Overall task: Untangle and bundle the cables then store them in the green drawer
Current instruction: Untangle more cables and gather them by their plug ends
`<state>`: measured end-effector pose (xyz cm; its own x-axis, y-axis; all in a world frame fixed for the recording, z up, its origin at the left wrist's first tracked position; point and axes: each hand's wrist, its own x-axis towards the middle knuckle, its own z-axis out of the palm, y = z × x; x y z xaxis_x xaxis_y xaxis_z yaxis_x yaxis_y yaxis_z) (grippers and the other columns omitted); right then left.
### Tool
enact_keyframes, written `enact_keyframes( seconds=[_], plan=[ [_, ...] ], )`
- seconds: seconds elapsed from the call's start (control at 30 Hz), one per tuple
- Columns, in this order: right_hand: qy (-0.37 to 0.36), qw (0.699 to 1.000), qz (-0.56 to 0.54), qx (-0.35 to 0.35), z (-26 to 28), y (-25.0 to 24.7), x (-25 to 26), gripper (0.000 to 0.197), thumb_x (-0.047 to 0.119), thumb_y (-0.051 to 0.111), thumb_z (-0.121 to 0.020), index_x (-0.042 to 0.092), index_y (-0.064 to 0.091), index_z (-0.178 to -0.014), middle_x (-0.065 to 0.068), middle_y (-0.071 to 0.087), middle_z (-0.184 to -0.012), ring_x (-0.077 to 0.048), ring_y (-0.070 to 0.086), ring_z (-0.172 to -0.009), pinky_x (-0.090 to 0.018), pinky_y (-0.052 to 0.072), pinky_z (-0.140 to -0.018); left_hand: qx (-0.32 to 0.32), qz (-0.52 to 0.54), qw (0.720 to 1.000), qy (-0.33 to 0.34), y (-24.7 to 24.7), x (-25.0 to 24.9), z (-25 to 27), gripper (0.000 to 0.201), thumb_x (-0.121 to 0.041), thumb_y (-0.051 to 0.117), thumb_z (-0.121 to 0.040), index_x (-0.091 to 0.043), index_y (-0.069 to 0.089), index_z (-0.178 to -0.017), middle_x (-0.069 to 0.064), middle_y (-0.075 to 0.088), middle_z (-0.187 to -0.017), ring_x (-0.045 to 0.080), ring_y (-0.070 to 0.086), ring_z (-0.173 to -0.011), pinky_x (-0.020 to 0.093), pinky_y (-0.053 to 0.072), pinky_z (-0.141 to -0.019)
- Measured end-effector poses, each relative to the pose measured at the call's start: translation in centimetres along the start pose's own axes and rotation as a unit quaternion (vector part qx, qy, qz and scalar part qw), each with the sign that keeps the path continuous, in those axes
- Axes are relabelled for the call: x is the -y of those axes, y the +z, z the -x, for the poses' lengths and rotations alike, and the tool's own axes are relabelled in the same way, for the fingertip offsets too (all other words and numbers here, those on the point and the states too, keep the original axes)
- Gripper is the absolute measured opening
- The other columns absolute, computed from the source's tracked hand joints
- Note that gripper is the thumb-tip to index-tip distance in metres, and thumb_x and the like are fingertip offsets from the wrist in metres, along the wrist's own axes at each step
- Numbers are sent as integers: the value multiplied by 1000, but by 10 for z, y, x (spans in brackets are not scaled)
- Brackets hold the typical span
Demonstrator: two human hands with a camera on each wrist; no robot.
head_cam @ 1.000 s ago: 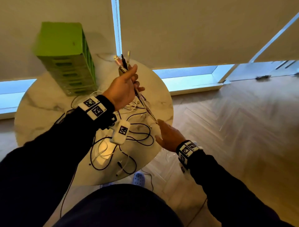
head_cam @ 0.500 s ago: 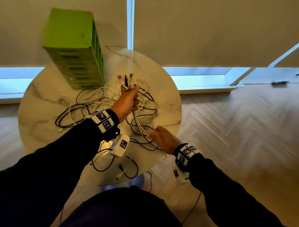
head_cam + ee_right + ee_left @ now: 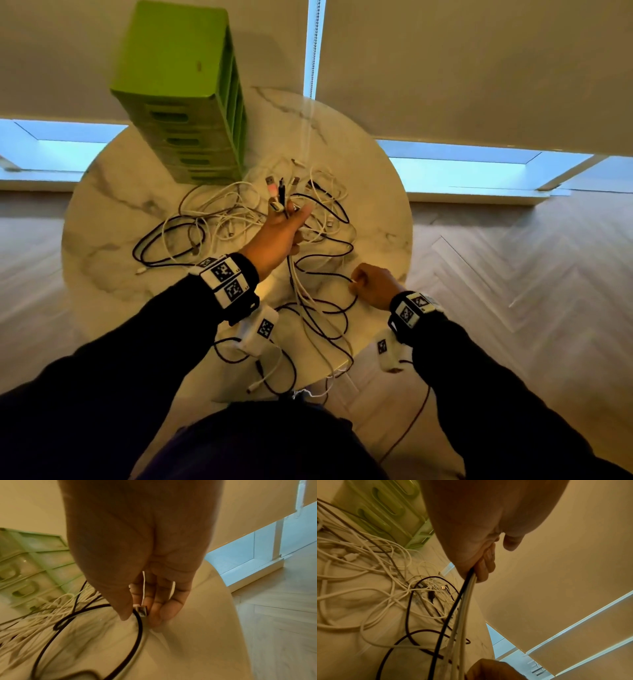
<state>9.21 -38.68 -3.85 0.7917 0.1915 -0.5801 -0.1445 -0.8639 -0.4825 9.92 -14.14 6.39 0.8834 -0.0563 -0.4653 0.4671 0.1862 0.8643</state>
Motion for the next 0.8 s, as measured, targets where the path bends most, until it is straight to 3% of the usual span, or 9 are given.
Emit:
enact_keyframes(
  seconds=[0.1,0.2,0.27,0.33,0.43,0.5,0.6,0.7,0.8],
  plan=[
    [26,998,-47,-33,-2,-29,-16,23,36,77,-83,22,59,-83,2,67,-84,-21,62,-83,-35,51,-78,-10,12,1000,-5,-3,5,-4,30,-30,54,-104,-31,37,-79,-7,23,-68,7,26,-52,19,30,-47],
    [27,996,-63,-51,1,-60,-25,26,39,80,-80,21,62,-84,2,71,-80,-19,68,-81,-39,56,-81,-18,8,1000,-5,-3,8,-8,30,-28,53,-105,-29,37,-80,-7,24,-67,6,28,-49,18,31,-46],
    [2,991,-93,-100,0,-82,-22,26,39,80,-80,22,62,-87,0,71,-85,-18,68,-82,-39,57,-81,-17,-4,1000,-3,0,6,-9,32,-27,54,-105,-29,36,-78,-8,24,-66,5,29,-49,19,31,-48],
    [-32,966,-181,-182,-4,-107,-6,21,31,78,-84,21,62,-90,-9,71,-94,-18,65,-85,-43,56,-85,-8,-9,1000,5,4,3,-11,32,-25,54,-105,-30,36,-78,-8,23,-66,5,28,-48,19,30,-47],
    [-104,893,-367,-239,1,-142,42,12,13,71,-91,15,59,-90,-16,74,-107,-20,70,-99,-45,53,-99,7,-14,1000,25,11,-3,-10,31,-25,52,-106,-29,37,-78,-7,22,-69,5,27,-49,18,30,-47],
    [-164,866,-427,-203,9,-151,79,13,8,66,-94,7,53,-96,-13,76,-95,-23,73,-94,-36,56,-95,7,-7,999,37,13,-6,-8,31,-29,50,-106,-29,40,-77,-8,24,-69,6,26,-52,20,29,-50],
    [-252,894,-352,-119,18,-131,121,11,8,63,-97,8,52,-100,-8,72,-78,-22,70,-76,-34,58,-82,8,29,998,57,12,-13,-1,32,-37,49,-106,-30,40,-76,-5,21,-71,9,22,-57,24,22,-53],
    [-289,926,-236,-55,21,-93,137,12,14,69,-93,9,60,-100,-8,71,-81,-21,69,-75,-35,59,-78,6,45,996,80,3,-19,6,23,-40,52,-104,-29,49,-84,-6,26,-69,10,22,-57,29,18,-55],
    [-294,923,-246,-41,25,-67,145,13,13,73,-90,6,63,-96,-7,70,-81,-12,67,-72,-25,55,-71,-13,28,996,81,-7,-23,14,24,-36,54,-104,-31,59,-80,-8,35,-62,10,28,-56,27,25,-55]
  ],
)
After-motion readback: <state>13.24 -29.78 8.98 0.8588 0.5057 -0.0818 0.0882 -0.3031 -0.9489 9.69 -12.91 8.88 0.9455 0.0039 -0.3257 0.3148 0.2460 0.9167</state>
